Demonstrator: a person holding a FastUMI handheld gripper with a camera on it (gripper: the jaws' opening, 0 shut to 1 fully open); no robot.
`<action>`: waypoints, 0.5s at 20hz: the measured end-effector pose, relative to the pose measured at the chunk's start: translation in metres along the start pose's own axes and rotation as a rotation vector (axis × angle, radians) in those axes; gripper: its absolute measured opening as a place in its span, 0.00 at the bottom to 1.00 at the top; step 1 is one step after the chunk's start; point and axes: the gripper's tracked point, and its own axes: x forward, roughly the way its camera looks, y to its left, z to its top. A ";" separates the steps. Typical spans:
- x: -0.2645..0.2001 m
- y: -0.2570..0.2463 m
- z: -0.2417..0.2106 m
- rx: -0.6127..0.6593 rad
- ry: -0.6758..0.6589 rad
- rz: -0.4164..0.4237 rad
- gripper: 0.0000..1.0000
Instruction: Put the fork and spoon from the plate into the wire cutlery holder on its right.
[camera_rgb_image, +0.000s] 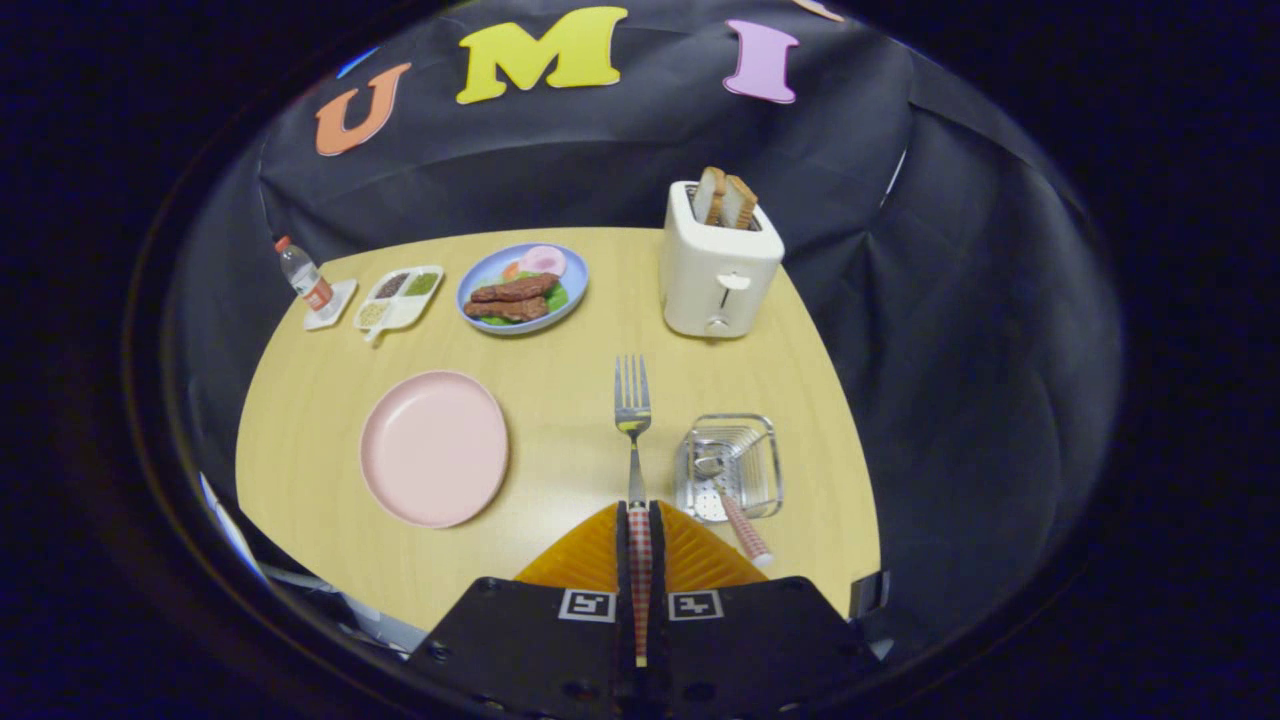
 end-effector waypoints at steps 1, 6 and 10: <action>-0.003 -0.011 0.000 -0.002 0.010 -0.004 0.04; -0.017 -0.050 0.002 -0.028 0.055 0.010 0.04; -0.016 -0.061 -0.009 0.017 0.194 0.065 0.05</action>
